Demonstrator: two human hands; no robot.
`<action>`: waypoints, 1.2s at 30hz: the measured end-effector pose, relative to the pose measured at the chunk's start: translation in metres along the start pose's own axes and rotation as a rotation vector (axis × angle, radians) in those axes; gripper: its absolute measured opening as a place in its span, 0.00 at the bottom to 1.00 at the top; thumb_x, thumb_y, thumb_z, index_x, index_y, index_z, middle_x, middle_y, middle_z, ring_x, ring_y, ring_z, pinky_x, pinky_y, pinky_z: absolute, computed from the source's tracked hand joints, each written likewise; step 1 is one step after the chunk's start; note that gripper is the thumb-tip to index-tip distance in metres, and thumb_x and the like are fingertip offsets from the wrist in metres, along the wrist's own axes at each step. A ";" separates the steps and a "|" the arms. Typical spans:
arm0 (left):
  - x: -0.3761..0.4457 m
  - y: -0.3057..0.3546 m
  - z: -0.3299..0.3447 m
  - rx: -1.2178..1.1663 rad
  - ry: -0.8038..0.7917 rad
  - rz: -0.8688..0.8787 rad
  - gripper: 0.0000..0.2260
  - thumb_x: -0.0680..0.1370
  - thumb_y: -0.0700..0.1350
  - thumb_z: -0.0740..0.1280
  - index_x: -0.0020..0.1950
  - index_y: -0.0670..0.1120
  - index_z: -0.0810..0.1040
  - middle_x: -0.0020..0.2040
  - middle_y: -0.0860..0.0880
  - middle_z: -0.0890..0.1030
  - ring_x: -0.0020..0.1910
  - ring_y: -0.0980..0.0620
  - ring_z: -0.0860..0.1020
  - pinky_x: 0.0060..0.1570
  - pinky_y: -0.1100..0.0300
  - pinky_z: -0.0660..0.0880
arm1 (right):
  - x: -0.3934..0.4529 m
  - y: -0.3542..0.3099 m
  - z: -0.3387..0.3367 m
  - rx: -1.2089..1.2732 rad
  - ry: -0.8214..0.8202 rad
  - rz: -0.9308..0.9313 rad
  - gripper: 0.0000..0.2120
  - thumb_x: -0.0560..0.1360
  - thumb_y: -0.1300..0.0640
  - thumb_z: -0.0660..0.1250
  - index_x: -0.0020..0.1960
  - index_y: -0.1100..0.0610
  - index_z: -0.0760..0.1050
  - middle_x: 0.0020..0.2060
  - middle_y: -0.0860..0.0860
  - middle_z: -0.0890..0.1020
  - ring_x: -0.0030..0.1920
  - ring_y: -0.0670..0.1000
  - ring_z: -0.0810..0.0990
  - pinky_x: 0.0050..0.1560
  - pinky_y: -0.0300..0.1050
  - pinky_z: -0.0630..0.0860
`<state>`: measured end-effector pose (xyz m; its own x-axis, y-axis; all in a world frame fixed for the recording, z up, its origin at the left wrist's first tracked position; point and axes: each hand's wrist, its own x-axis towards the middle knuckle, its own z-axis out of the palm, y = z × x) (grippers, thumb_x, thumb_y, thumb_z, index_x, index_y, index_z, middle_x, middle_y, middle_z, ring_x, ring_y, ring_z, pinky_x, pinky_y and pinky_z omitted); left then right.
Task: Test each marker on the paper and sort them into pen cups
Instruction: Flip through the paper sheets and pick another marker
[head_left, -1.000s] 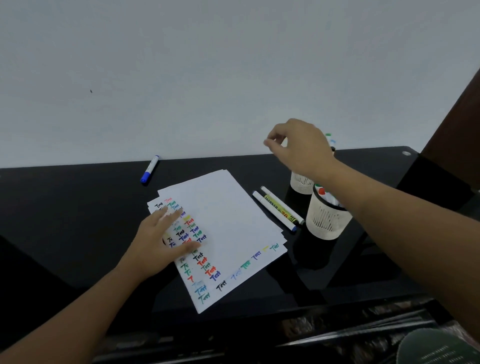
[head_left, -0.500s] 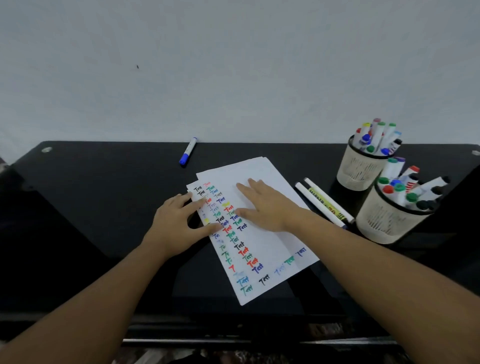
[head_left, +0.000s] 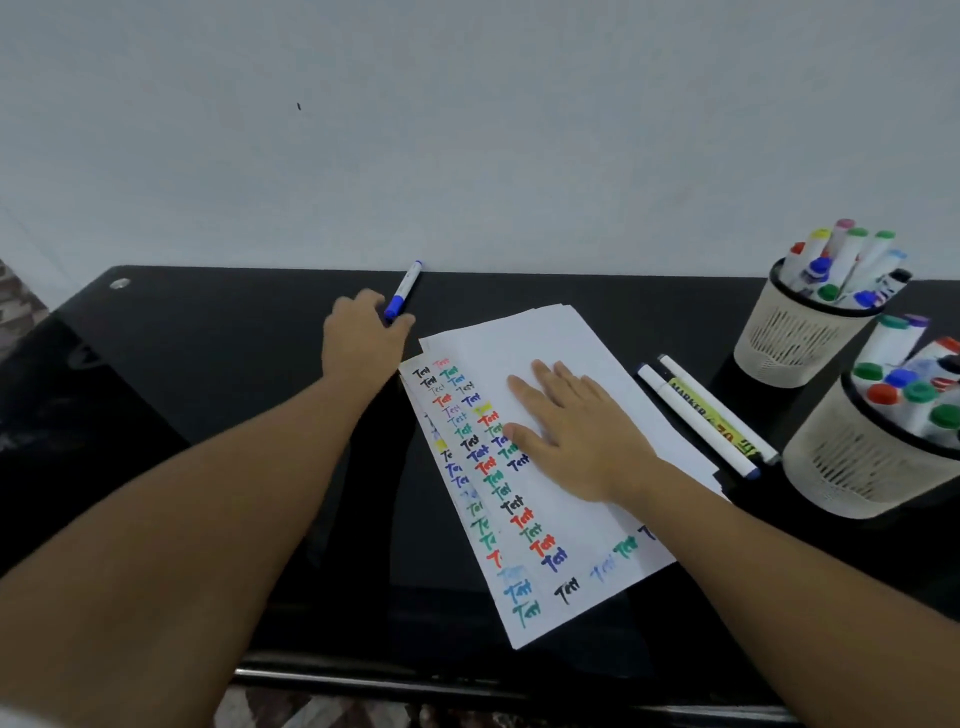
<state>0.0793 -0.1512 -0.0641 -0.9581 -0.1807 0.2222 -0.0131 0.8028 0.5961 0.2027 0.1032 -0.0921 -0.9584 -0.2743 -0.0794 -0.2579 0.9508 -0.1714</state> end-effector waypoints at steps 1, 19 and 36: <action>0.013 0.001 0.004 0.027 0.005 -0.046 0.24 0.79 0.57 0.69 0.69 0.46 0.74 0.63 0.42 0.74 0.59 0.44 0.76 0.53 0.52 0.74 | 0.000 0.000 -0.001 0.002 0.004 0.000 0.35 0.81 0.30 0.39 0.84 0.43 0.40 0.84 0.48 0.40 0.83 0.50 0.37 0.82 0.52 0.40; -0.024 -0.007 0.013 0.031 -0.001 0.266 0.11 0.83 0.53 0.64 0.62 0.52 0.80 0.51 0.51 0.77 0.50 0.50 0.76 0.45 0.55 0.77 | 0.001 0.000 0.006 0.125 0.372 -0.041 0.34 0.81 0.34 0.59 0.81 0.50 0.60 0.75 0.53 0.65 0.75 0.54 0.62 0.76 0.53 0.63; -0.147 0.007 0.009 -0.061 -0.212 0.523 0.16 0.83 0.47 0.65 0.71 0.47 0.76 0.61 0.52 0.80 0.58 0.59 0.72 0.57 0.68 0.67 | -0.012 -0.004 0.007 -0.050 0.452 -0.224 0.17 0.85 0.43 0.53 0.67 0.45 0.74 0.51 0.43 0.80 0.51 0.48 0.78 0.65 0.50 0.64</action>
<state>0.2179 -0.1133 -0.0996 -0.8693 0.3555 0.3434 0.4891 0.7194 0.4933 0.2157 0.1016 -0.0973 -0.8332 -0.3932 0.3888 -0.4582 0.8846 -0.0873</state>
